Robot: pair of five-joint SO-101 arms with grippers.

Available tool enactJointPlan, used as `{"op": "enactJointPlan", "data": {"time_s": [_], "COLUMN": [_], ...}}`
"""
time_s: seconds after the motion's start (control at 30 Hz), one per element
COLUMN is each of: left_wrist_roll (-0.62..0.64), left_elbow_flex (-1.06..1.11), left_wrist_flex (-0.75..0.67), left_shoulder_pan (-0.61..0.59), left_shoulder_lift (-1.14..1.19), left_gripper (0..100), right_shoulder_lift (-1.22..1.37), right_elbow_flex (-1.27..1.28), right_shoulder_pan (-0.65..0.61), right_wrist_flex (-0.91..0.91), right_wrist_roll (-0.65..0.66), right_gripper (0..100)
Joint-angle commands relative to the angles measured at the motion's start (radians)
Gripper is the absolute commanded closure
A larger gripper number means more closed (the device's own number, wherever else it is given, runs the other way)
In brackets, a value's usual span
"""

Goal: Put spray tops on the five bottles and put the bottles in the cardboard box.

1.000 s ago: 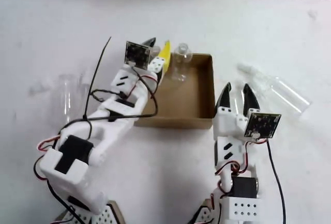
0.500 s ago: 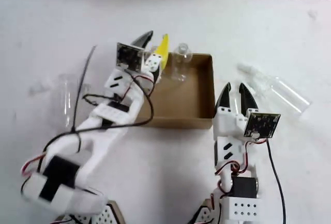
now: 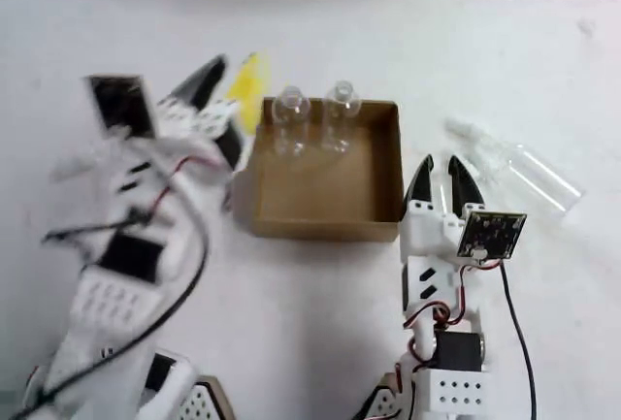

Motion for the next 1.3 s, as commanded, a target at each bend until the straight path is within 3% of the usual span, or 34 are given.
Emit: {"op": "enactJointPlan", "data": {"time_s": [0.0,0.23,0.37,0.5,0.7,1.27], "left_wrist_roll": [-0.086,-0.374,-0.407,-0.407,-0.413,-0.405], "left_elbow_flex": [-0.014,-0.005,0.029,0.206,0.529,0.582], "left_wrist_flex": [0.37,0.802,0.91,0.856,0.614,0.572], "left_shoulder_pan": [-0.127,-0.318,-0.429,-0.463,-0.483,-0.524], "left_shoulder_lift": [-0.306,-0.587,-0.65,-0.668,-0.67,-0.67], "left_gripper": [86,86,86,86,86,86], "right_shoulder_lift": [0.005,0.005,0.005,0.005,0.007,0.007], "right_elbow_flex": [0.008,0.008,0.008,0.008,0.008,0.008], "right_shoulder_pan": [-0.007,-0.007,-0.007,-0.007,-0.007,-0.007], "right_wrist_flex": [-0.018,-0.018,-0.018,-0.016,-0.016,-0.016], "right_wrist_roll": [0.011,0.011,0.011,0.011,0.011,0.012], "right_gripper": [90.7,90.7,90.7,90.7,90.7,90.7]}}
